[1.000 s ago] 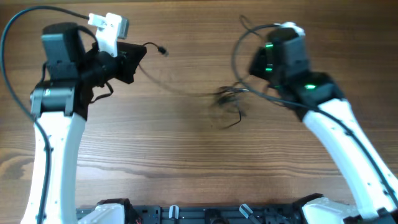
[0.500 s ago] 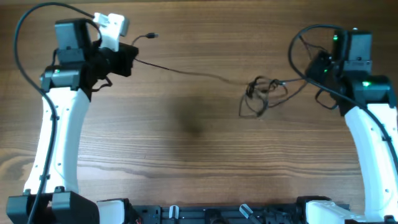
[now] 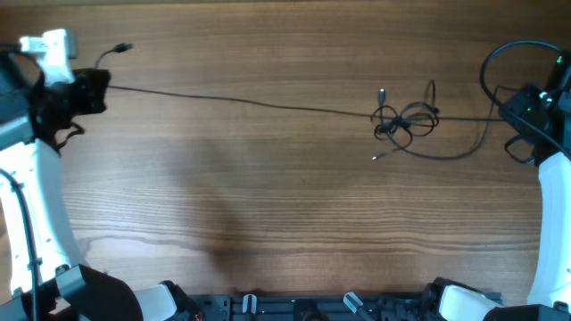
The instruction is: Untangle cables
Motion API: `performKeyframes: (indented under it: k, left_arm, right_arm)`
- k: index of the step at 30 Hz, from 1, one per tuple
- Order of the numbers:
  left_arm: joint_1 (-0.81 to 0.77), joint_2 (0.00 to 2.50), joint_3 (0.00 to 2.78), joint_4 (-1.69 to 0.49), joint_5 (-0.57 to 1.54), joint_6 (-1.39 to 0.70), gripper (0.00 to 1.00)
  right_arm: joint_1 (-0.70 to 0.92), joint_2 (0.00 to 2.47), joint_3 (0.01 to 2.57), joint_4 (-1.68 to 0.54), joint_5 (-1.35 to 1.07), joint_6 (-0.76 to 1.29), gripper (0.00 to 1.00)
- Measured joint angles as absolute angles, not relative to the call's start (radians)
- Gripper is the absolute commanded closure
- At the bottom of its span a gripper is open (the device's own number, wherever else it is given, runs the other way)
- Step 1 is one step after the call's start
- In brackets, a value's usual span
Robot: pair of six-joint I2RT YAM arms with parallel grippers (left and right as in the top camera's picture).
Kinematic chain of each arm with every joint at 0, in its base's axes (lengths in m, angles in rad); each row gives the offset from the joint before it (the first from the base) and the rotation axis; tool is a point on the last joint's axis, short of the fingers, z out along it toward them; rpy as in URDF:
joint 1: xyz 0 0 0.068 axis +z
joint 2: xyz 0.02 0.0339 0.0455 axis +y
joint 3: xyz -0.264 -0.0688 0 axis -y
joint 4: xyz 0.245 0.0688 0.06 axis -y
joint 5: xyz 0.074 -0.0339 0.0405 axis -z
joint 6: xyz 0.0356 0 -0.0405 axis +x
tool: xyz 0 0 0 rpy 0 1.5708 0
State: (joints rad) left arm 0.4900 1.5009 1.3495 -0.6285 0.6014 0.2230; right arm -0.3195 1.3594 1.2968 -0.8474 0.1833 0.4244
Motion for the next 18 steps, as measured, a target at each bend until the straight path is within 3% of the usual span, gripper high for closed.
performKeyframes:
  k: [6, 9, 14, 18]
  left_arm:
    - [0.561, 1.501, 1.349, -0.621, 0.604, 0.219, 0.96]
    - [0.575, 1.501, 1.349, -0.617, 0.604, 0.202, 0.78]
    - [0.569, 1.501, 1.349, -0.632, 0.657, 0.167, 0.86]
    - [0.484, 1.501, 1.349, -0.648, 0.677, 0.171, 0.87]
  right_arm:
    - [-0.320, 1.359, 1.297, -0.846, 0.192, 0.417, 0.96]
    - [-0.320, 1.359, 1.297, -0.846, 0.191, 0.417, 0.95]
    - [-0.324, 1.359, 1.297, -0.844, 0.126, 0.413, 0.95]
    - [-0.286, 1.359, 1.297, -0.839, 0.084, 0.413, 0.96]
